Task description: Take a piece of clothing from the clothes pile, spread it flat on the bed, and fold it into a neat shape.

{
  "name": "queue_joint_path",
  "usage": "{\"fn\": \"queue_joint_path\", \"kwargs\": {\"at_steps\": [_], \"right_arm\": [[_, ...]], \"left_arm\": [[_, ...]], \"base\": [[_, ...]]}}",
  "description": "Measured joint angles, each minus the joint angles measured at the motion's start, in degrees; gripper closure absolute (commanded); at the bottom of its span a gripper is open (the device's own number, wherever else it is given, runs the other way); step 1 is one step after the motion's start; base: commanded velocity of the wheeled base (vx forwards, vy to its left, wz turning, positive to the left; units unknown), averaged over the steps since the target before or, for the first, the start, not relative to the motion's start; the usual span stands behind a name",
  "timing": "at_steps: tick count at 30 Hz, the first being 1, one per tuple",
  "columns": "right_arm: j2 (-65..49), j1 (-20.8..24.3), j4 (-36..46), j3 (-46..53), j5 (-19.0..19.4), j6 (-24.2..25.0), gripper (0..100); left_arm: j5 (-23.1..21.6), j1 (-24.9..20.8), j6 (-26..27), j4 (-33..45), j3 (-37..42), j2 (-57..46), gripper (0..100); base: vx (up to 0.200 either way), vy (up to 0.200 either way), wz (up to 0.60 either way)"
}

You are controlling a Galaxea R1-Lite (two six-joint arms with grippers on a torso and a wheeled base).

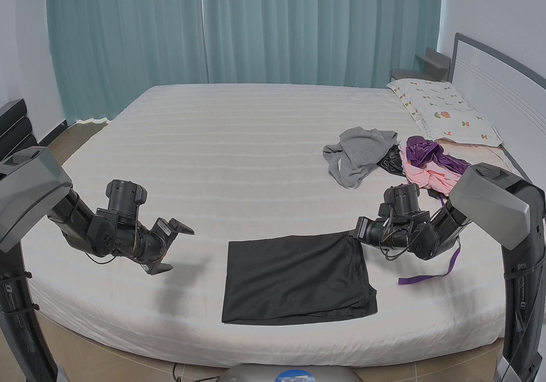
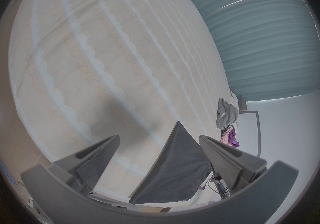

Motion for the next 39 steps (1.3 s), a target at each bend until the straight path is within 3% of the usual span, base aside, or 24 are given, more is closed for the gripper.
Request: {"fn": "queue_joint_path", "kwargs": {"at_steps": [1, 12, 18, 24, 32, 39], "right_arm": [[0.05, 0.02, 0.76, -0.09, 0.00, 0.00, 0], [-2.66, -0.37, 2.24, 3.08, 1.94, 0.17, 0], [-8.06, 0.07, 0.77, 15.15, 5.25, 0.12, 0], [-13.29, 1.24, -7.28, 30.37, 7.14, 0.26, 0], [-15.52, 4.18, -29.45, 43.79, 8.20, 1.43, 0], [-13.01, 6.89, -33.29, 46.69, 8.24, 2.00, 0]], "left_arm": [[0.00, 0.02, 0.02, 0.00, 0.00, 0.00, 0], [0.02, 0.02, 0.00, -0.01, -0.02, 0.06, 0], [0.02, 0.02, 0.02, -0.01, -0.05, 0.12, 0], [0.02, 0.02, 0.05, 0.00, -0.02, 0.15, 0], [0.88, -0.01, 0.02, -0.01, 0.09, 0.20, 0], [2.38, -0.37, 0.02, -0.01, -0.24, 0.67, 0]], "base": [[0.000, 0.000, 0.00], [0.000, 0.000, 0.00], [0.000, 0.000, 0.00], [0.000, 0.000, 0.00], [0.000, 0.000, 0.00], [0.000, 0.000, 0.00]]}}
